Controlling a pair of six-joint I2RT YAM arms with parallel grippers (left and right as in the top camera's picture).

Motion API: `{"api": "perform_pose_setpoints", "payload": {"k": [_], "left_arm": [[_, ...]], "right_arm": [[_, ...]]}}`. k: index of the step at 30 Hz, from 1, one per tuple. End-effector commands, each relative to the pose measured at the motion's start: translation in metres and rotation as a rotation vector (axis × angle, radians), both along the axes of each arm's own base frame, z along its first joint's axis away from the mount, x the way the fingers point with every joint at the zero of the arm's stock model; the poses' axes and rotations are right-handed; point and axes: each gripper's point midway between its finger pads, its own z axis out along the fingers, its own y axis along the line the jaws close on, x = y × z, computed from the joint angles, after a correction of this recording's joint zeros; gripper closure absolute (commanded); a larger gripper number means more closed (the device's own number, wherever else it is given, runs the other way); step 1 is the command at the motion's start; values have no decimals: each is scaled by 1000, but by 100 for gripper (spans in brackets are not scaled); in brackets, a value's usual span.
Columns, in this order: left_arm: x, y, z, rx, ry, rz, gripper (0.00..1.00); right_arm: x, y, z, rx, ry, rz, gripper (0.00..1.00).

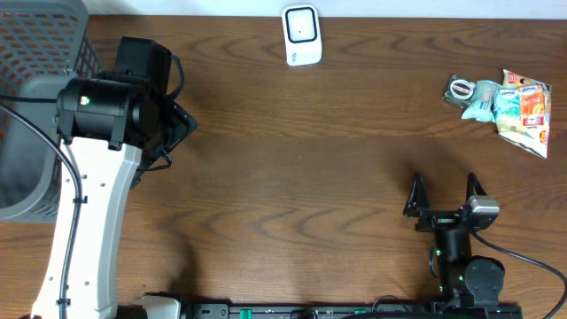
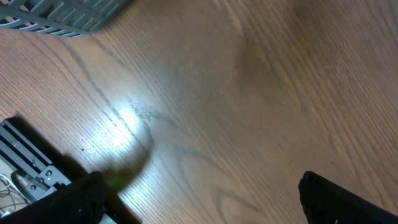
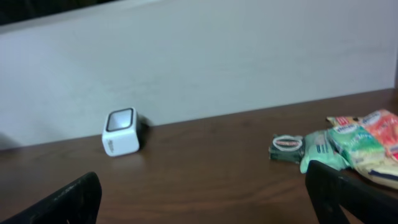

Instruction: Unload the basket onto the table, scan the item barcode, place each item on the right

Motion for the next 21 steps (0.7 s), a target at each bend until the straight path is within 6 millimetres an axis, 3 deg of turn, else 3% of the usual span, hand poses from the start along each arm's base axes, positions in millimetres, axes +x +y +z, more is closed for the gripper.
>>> {"api": "perform_pose_setpoints", "payload": {"k": [1,7,21], "left_arm": [[-1,3,-1,6,8,12,2],[-1,3,-1,6,8,12,2],[-1,3,-1,6,8,12,2]], "right_arm": [[0,-1,-5,-21,8,-4,1],[0,-1,-39,-46,145,-1,1],[0,9,-41,-157,148,37,1]]}}
